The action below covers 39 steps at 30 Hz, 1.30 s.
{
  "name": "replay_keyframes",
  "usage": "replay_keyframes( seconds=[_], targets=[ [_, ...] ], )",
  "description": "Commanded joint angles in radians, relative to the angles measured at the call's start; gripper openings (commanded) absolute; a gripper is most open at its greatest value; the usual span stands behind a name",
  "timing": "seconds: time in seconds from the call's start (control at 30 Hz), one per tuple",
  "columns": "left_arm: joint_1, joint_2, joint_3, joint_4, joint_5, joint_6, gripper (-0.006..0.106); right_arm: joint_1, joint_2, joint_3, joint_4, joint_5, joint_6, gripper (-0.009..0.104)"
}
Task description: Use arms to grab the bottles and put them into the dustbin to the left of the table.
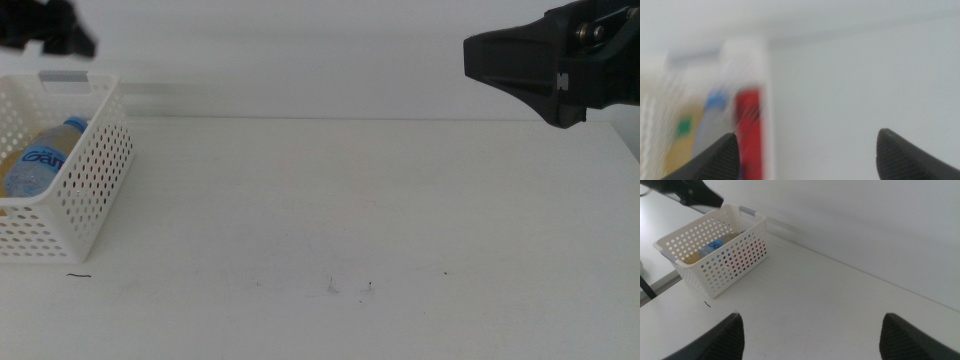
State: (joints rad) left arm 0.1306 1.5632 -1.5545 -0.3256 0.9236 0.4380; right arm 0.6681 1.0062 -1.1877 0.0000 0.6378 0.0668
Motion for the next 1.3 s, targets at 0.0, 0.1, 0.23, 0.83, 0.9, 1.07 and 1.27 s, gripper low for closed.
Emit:
replay_keyframes(
  seconds=[0.0,0.1,0.23,0.83,0.9,1.07,1.27],
  targets=[
    [-0.085,-0.139,0.080,-0.051,-0.136,-0.016,0.094,-0.002,-0.002,-0.002,-0.011,-0.005,-0.003,0.090],
    [-0.193,-0.269,0.151,-0.048,-0.221,-0.001,0.094,-0.002,-0.002,-0.002,-0.011,-0.005,-0.003,0.090],
    [-0.280,-0.380,0.203,-0.046,-0.219,-0.016,0.094,-0.002,-0.002,-0.002,-0.011,-0.005,-0.003,0.090],
    [-0.429,-0.805,0.544,0.334,-0.311,-0.492,0.094,-0.002,-0.002,-0.002,-0.011,-0.005,-0.003,0.090],
    [-0.429,-0.812,0.544,0.315,-0.305,-0.492,0.094,-0.002,-0.002,-0.002,-0.011,-0.005,-0.003,0.090],
    [-0.429,-0.812,0.544,0.318,-0.312,-0.492,0.094,-0.002,-0.002,-0.002,-0.011,-0.005,-0.003,0.090],
    [-0.399,-0.829,0.562,0.278,-0.317,-0.492,0.094,-0.033,-0.027,0.075,0.000,-0.146,-0.004,0.090]
  ],
)
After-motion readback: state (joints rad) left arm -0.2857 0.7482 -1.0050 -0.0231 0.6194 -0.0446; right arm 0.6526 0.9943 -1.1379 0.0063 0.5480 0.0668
